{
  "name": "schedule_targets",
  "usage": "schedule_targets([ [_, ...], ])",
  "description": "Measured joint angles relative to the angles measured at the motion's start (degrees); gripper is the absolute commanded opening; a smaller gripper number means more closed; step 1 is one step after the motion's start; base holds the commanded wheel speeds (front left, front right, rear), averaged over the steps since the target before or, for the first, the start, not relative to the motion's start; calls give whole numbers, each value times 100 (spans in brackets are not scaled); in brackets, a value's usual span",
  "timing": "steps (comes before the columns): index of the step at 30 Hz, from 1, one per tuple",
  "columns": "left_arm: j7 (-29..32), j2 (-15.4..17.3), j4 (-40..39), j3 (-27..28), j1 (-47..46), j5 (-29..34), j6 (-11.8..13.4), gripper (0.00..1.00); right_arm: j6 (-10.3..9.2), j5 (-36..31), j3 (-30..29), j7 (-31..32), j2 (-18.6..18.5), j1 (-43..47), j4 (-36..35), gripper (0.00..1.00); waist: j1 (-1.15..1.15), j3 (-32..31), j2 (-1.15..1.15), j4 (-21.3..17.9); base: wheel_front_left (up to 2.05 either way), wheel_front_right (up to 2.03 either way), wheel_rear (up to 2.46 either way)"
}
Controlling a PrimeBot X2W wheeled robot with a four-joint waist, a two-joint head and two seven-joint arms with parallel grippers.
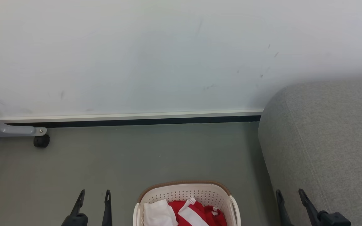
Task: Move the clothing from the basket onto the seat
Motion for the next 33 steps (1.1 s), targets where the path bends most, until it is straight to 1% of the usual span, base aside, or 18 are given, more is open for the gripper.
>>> schedule_targets([
  [6, 0, -8, 2, -1, -6, 0, -2, 100, 1, -7, -51, 0, 21, 0, -11, 100, 0, 17, 0, 5, 0, 0, 0],
  [7, 0, -16, 1, 10, -7, -20, -52, 100, 1, -7, -67, 0, 42, 1, -27, 100, 0, 33, 0, 4, 0, 0, 0],
  [10, 0, -35, -9, 23, -10, -45, -53, 100, 2, -8, -66, 0, 57, 1, -74, 100, 0, 94, 0, -8, 0, 0, 0],
  [15, 0, -70, -1, -9, -142, -60, -126, 100, 35, -7, -108, 0, 69, -2, -182, 100, 0, 237, 0, -44, 0, 0, 0],
  [18, 0, -79, 46, -93, -219, -57, -202, 100, 47, -8, -151, -1, 67, -7, -277, 100, 0, 366, 0, -69, 0, 0, 0],
  [23, 0, -105, 189, -233, -435, -7, -254, 100, 59, -47, -181, -1, 55, -112, -427, 100, 0, 654, 0, -116, 0, 0, 0],
  [25, -1, -103, 263, -346, -515, 77, -302, 100, 96, -67, -177, -1, 54, -180, -457, 100, 0, 786, 0, -140, 0, 0, 0],
  [32, -1, -126, 505, -571, -731, 205, -357, 100, 111, -230, -160, -1, 44, -382, -623, 100, 1, 1199, 0, -239, 0, 0, 0],
  [33, -1, -131, 556, -608, -792, 270, -402, 100, 119, -264, -145, -1, 44, -435, -648, 100, 1, 1271, 0, -261, 0, 0, 0],
])
